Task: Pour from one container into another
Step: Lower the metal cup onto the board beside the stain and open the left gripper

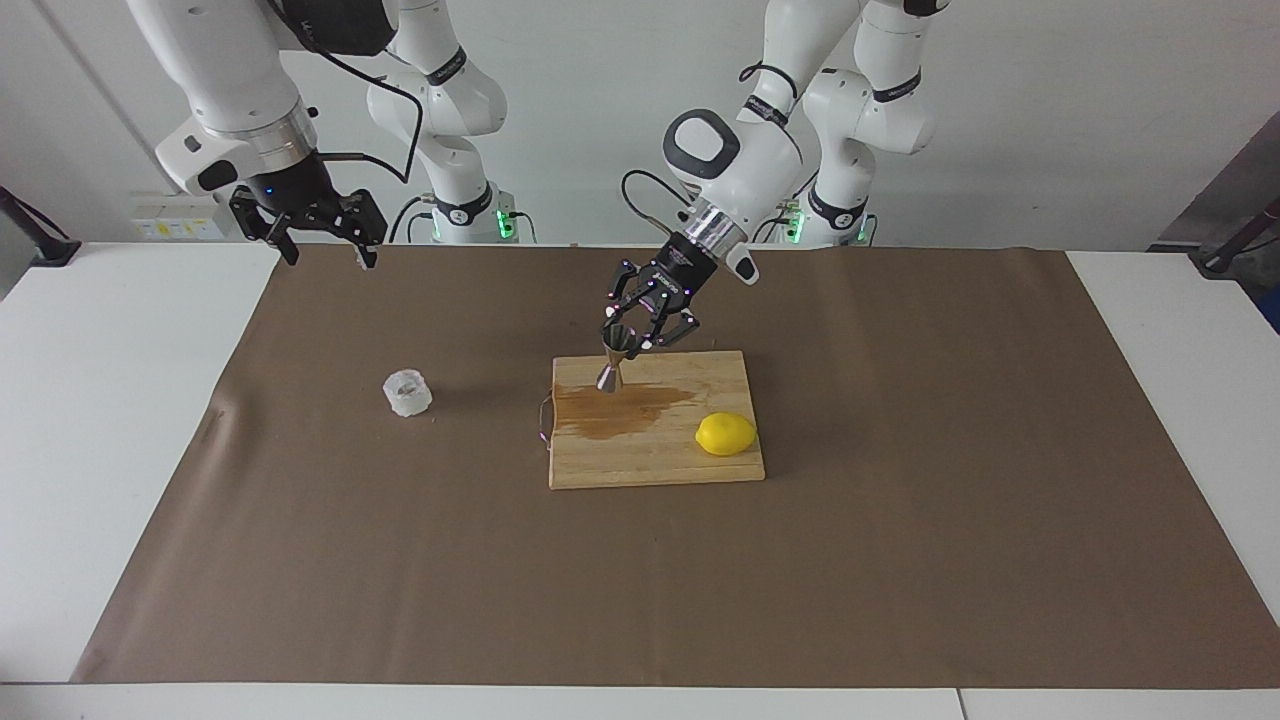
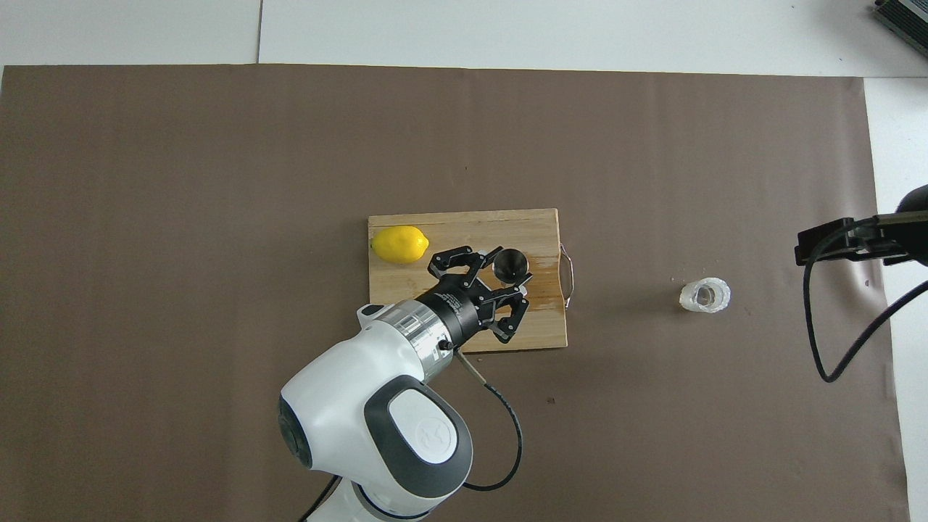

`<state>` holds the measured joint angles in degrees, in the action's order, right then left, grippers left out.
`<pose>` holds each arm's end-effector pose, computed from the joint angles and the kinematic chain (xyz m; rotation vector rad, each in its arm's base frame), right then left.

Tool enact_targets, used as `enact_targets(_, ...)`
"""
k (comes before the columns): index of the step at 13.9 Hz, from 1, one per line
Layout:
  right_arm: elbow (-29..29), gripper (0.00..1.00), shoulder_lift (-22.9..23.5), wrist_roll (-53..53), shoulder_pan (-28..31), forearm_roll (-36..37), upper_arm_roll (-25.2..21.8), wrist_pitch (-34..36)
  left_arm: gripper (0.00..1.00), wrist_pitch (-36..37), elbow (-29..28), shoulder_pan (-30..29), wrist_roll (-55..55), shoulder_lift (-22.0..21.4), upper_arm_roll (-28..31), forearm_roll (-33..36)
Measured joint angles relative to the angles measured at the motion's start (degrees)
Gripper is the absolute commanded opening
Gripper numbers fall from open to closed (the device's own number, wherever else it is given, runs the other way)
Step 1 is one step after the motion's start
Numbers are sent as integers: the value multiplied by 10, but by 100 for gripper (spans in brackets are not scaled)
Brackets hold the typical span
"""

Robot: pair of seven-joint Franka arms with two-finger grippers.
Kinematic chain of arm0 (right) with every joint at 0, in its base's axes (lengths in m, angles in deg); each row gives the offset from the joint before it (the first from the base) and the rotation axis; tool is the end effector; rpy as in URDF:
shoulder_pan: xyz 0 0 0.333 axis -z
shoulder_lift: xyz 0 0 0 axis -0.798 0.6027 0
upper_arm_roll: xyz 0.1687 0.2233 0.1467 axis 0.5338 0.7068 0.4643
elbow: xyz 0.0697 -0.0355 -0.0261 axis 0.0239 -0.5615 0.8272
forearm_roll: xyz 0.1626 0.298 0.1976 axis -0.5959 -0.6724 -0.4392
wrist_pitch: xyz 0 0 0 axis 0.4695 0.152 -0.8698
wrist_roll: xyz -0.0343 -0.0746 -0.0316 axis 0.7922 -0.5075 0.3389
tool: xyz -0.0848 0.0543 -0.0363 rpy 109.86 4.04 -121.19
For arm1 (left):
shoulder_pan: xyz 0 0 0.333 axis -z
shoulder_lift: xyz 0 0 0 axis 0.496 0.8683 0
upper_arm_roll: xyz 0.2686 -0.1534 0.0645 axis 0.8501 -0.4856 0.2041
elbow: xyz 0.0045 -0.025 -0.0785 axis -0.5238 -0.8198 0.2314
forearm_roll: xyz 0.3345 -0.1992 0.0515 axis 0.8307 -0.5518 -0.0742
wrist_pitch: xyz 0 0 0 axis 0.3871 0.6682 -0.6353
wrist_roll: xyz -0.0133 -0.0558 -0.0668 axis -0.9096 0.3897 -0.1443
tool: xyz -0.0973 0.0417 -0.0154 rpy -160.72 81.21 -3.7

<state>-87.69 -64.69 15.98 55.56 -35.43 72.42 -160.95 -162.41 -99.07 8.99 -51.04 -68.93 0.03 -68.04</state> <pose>0.5363 0.0036 0.6262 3.1014 -0.0394 -0.0653 0.4255 -0.4042 0.4117 0.8357 2.0880 -0.6540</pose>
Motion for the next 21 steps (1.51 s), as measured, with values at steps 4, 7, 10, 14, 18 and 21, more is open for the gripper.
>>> enact_targets(4,0,100,0,0,0,0,0,0,0,-23,43,0,-1,61,-10,-1)
enact_targets(7,0,100,0,0,0,0,0,0,3,-27,60,0,-1,79,-10,-1)
enact_targets(10,0,100,0,0,-1,0,1,1,12,-28,64,0,-1,93,-10,-1)
enact_targets(14,0,100,0,0,-2,0,2,3,48,-29,70,0,-1,105,-10,-1)
enact_targets(18,0,100,0,2,0,0,1,3,100,-33,72,0,-1,105,-10,-1)
enact_targets(21,-11,100,-2,62,0,0,0,3,100,-36,72,0,-1,105,-10,-1)
